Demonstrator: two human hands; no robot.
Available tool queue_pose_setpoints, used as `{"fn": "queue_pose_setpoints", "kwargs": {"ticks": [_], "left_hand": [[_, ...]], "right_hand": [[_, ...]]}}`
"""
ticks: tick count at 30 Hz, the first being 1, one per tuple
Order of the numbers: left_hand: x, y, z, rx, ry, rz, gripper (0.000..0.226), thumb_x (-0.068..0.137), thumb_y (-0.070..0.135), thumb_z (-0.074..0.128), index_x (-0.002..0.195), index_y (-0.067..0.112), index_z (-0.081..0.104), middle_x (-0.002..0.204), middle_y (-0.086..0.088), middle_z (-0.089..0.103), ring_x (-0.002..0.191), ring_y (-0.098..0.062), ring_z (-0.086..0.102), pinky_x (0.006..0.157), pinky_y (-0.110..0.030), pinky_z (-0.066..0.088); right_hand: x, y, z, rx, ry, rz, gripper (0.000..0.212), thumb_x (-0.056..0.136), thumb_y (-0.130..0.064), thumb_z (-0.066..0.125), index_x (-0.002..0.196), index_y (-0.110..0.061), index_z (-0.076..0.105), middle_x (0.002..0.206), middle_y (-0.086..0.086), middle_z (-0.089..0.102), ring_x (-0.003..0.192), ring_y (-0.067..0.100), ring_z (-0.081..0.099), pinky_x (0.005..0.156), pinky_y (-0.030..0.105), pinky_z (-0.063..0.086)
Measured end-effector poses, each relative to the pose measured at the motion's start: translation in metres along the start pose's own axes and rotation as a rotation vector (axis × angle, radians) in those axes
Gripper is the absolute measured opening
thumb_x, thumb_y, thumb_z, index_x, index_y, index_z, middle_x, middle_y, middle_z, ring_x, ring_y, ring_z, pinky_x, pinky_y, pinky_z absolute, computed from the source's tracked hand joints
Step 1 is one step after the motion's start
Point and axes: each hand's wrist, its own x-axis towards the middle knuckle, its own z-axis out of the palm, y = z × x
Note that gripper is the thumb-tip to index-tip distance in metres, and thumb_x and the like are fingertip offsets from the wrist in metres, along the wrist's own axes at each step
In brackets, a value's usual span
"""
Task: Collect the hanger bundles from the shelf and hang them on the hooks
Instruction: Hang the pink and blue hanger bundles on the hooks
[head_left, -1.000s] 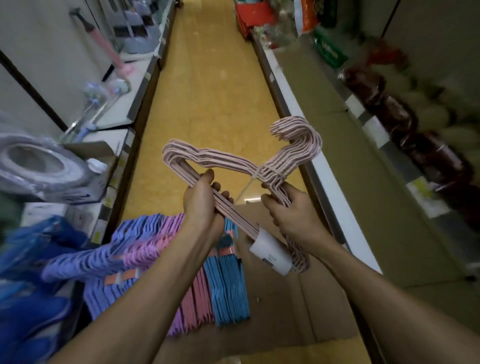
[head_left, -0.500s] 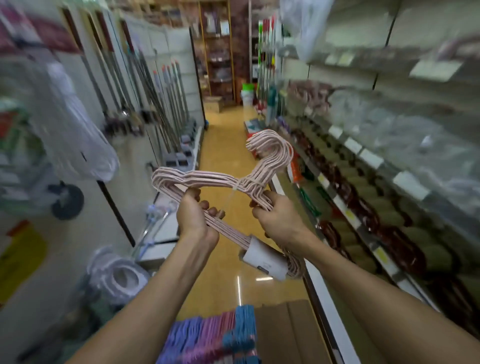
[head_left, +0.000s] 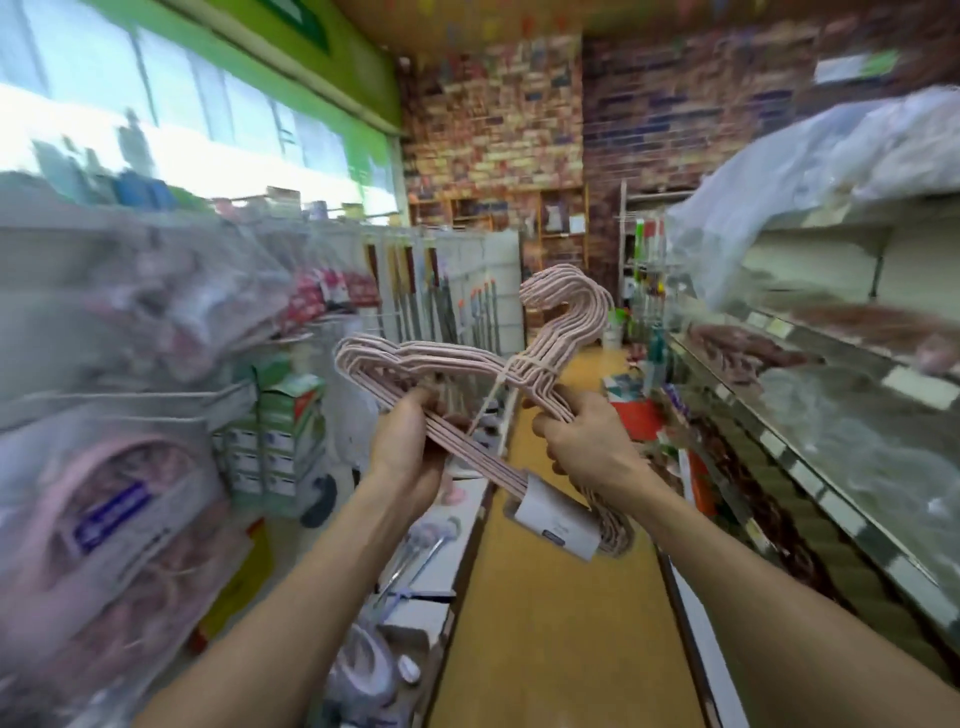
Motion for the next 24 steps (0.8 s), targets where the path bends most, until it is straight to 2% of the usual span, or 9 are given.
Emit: {"fn": "queue_pose_setpoints", "kwargs": {"ticks": [2,6,8,10,12,14,16,20,24], "left_hand": [[-0.018,0.019,-0.006,0.018,0.042,0.062,0.024,0.095,0.004,0.045,0.072,0.01,0.046,0.059,-0.005,0.042,0.046,-0.016,0.052,0.072,-0.04,0.049],[-0.062,0.051,-0.018,0.029,0.175,0.196,0.022,0.093,0.0,0.046,0.072,0.007,0.048,0.059,-0.006,0.044,0.042,-0.017,0.055,0.07,-0.04,0.052],[-0.087,0.066,-0.026,0.027,0.231,0.249,0.018,0.094,0.0,0.046,0.077,0.007,0.049,0.061,-0.006,0.044,0.042,-0.017,0.055,0.069,-0.04,0.052],[-0.114,0.08,-0.036,0.03,0.295,0.304,0.018,0.093,-0.001,0.046,0.077,0.007,0.05,0.058,-0.005,0.048,0.045,-0.017,0.054,0.069,-0.04,0.051],[-0.143,0.093,-0.046,0.033,0.357,0.363,0.017,0.092,-0.002,0.046,0.078,0.006,0.051,0.055,-0.006,0.051,0.046,-0.018,0.056,0.07,-0.041,0.052],[-0.172,0.105,-0.058,0.038,0.412,0.425,0.018,0.093,-0.003,0.045,0.078,0.005,0.051,0.055,-0.007,0.052,0.045,-0.018,0.058,0.074,-0.043,0.054],[-0.202,0.117,-0.072,0.053,0.468,0.48,0.018,0.094,-0.002,0.045,0.078,0.005,0.05,0.051,-0.005,0.054,0.046,-0.018,0.061,0.077,-0.044,0.055],[-0.263,0.142,-0.101,0.083,0.605,0.579,0.01,0.095,0.001,0.048,0.086,0.003,0.051,0.071,-0.01,0.058,0.054,-0.02,0.067,0.082,-0.046,0.056],[-0.327,0.166,-0.119,0.134,0.733,0.701,0.013,0.095,0.0,0.049,0.085,0.005,0.054,0.077,-0.011,0.057,0.066,-0.029,0.065,0.086,-0.049,0.055]], "right_hand": [[-0.002,-0.016,0.007,0.026,-0.047,-0.051,0.012,0.086,-0.021,0.055,0.088,-0.011,0.061,0.054,-0.006,0.042,0.055,0.019,0.04,0.054,0.038,0.036],[-0.014,-0.055,0.02,0.066,-0.145,-0.154,0.011,0.083,-0.021,0.055,0.075,-0.025,0.059,0.05,-0.011,0.048,0.049,0.013,0.043,0.052,0.036,0.038],[-0.024,-0.074,0.028,0.078,-0.191,-0.186,0.013,0.083,-0.022,0.056,0.07,-0.026,0.056,0.048,-0.01,0.046,0.049,0.014,0.041,0.053,0.037,0.036],[-0.035,-0.091,0.04,0.108,-0.242,-0.219,0.007,0.083,-0.019,0.055,0.077,-0.019,0.06,0.05,-0.009,0.046,0.051,0.017,0.043,0.054,0.04,0.041],[-0.049,-0.109,0.055,0.151,-0.287,-0.247,0.01,0.081,-0.021,0.055,0.083,-0.016,0.064,0.051,-0.01,0.05,0.053,0.017,0.048,0.056,0.042,0.048],[-0.063,-0.124,0.072,0.223,-0.358,-0.275,0.007,0.082,-0.017,0.056,0.08,-0.017,0.062,0.047,-0.013,0.05,0.048,0.011,0.046,0.05,0.036,0.043],[-0.081,-0.14,0.088,0.255,-0.42,-0.339,0.006,0.081,-0.017,0.055,0.077,-0.018,0.059,0.046,-0.014,0.049,0.047,0.008,0.042,0.05,0.03,0.036],[-0.12,-0.178,0.121,0.364,-0.567,-0.382,0.013,0.083,-0.013,0.055,0.081,-0.022,0.064,0.046,-0.016,0.051,0.043,0.002,0.042,0.049,0.026,0.037],[-0.162,-0.22,0.153,0.448,-0.669,-0.432,0.021,0.077,-0.02,0.053,0.091,-0.023,0.068,0.051,-0.011,0.056,0.048,0.011,0.047,0.054,0.039,0.044]]}}
